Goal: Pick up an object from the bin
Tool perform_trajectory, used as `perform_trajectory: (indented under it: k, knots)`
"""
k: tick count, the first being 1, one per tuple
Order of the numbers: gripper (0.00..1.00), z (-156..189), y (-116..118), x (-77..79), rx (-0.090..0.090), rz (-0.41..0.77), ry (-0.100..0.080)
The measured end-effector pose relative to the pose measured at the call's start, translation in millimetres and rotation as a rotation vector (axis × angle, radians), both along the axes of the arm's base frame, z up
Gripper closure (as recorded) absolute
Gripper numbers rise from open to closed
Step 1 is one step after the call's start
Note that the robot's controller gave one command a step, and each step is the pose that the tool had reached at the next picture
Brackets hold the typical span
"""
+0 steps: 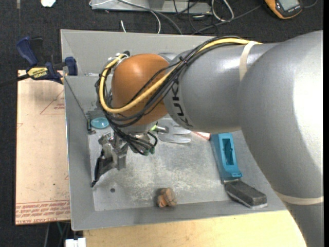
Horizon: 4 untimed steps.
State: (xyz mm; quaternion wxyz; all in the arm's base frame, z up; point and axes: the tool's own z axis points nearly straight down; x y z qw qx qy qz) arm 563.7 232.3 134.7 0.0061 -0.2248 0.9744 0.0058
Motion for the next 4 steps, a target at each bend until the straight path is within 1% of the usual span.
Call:
perform_trajectory:
  k: [1, 2, 3, 4]
  knots:
    - [1.0, 32.9, -8.7, 8.0, 0.003, -0.006, -0.006]
    - [1.0, -4.5, 7.1, 7.8, 0.007, -0.125, -0.008]
    - [1.0, -20.1, 11.8, 7.4, 0.006, -0.148, -0.001]
    - [1.0, -32.8, -27.5, 23.1, 0.004, 0.104, -0.007]
